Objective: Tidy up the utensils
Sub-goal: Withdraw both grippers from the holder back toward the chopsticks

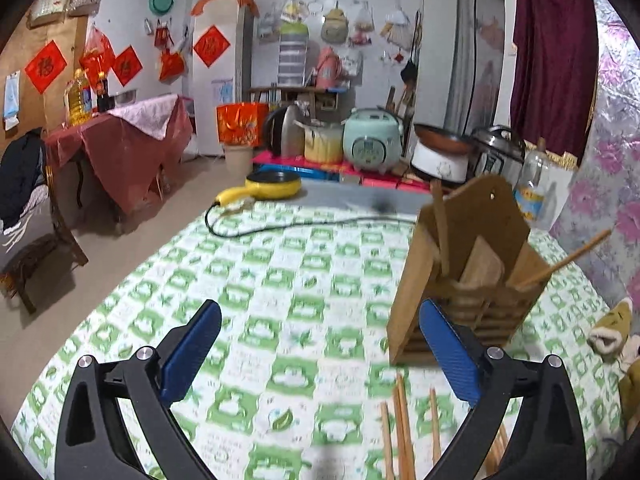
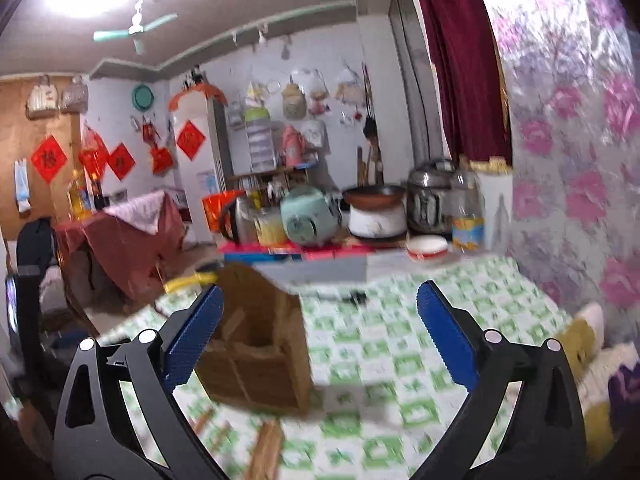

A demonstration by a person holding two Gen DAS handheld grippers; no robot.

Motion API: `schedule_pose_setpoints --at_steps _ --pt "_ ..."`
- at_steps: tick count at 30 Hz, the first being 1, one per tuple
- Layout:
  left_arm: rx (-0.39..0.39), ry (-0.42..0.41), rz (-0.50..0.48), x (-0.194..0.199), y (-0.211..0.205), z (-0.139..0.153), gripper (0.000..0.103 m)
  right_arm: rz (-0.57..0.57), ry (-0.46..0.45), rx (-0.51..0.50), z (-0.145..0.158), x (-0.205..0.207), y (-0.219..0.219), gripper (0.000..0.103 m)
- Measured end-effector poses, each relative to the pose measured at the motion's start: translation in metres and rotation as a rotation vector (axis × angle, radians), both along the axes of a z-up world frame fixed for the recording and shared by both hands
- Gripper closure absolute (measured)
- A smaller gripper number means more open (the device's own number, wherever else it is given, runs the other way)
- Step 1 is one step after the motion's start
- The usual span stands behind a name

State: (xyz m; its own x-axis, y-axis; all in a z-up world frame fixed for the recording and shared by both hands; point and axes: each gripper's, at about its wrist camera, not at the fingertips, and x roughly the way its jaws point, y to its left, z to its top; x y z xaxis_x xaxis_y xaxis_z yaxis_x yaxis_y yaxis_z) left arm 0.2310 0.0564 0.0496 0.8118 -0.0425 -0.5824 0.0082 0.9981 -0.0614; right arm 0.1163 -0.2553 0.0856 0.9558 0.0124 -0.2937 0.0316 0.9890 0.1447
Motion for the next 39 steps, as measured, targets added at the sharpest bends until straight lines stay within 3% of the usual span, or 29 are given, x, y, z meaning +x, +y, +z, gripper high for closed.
schedule_pose_setpoints --at_steps 7,14,20,27,31,35,39 --pt "0.071 0.051 -0.015 -0.025 -0.001 -0.022 0.006 0.065 0.261 -0.008 -0.061 -0.004 -0.009 0.009" --pt "0.078 0.140 -0.131 -0.051 0.000 -0.045 0.006 0.089 0.386 0.059 -0.088 -0.012 -0.019 0.009" --pt "0.050 0.264 -0.262 -0.070 0.004 -0.067 0.006 0.079 0.418 0.092 -0.096 -0.014 -0.024 0.009" --pt "0.062 0.307 -0.395 -0.109 0.005 -0.074 0.006 0.104 0.443 0.051 -0.100 -0.011 -0.014 0.009" --pt "0.128 0.327 -0.470 -0.130 -0.006 -0.078 0.006 0.107 0.442 0.050 -0.099 -0.011 -0.015 0.009" --pt "0.248 0.336 -0.526 -0.148 -0.024 -0.089 0.006 0.107 0.443 0.057 -0.099 -0.011 -0.015 0.009" --pt "0.311 0.315 -0.520 -0.152 -0.027 -0.090 0.005 0.107 0.443 0.055 -0.099 -0.011 -0.015 0.009"
